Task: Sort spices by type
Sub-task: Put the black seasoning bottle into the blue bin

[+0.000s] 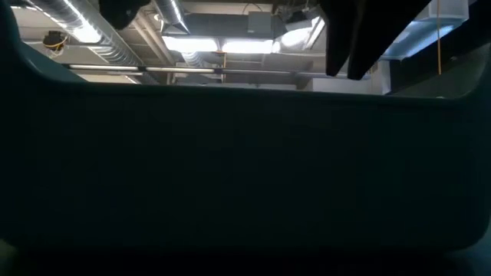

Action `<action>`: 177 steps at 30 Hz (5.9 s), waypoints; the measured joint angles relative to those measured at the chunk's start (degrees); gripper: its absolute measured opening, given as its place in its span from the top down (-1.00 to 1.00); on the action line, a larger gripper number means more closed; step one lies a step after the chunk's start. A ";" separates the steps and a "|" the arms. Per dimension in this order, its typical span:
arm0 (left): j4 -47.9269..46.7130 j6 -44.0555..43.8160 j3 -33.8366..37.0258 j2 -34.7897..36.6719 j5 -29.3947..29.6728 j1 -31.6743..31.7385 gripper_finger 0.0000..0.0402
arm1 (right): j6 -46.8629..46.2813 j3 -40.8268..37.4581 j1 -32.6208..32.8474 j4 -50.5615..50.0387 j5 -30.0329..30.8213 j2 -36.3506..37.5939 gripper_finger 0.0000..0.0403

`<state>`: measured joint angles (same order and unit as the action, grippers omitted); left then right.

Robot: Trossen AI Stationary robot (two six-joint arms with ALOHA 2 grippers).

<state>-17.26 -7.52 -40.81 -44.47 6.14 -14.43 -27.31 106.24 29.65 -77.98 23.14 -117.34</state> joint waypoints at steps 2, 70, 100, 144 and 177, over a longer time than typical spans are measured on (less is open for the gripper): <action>-2.12 -1.42 -2.37 -1.51 1.89 -2.82 -0.20 | -1.43 -1.76 0.00 0.12 0.69 2.00 -0.47; -50.63 -62.37 -39.81 -55.55 3.61 -54.22 -0.20 | -12.93 -17.84 0.00 3.83 5.84 13.78 -0.47; -50.74 -65.05 -39.37 -50.14 4.53 -53.11 -0.21 | -11.37 -17.79 -0.02 4.84 5.83 13.75 -0.47; -49.13 -55.90 -39.24 -60.29 -0.12 -52.17 -0.71 | -11.26 -17.79 -0.04 6.15 5.85 13.75 -0.47; -51.98 -59.32 -39.60 -60.55 0.83 -49.22 -0.03 | -11.20 -17.79 -0.04 6.38 5.83 13.73 -0.47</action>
<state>-69.23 -66.85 -80.41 -105.02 6.97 -63.65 -38.51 88.44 29.61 -71.60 28.97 -103.61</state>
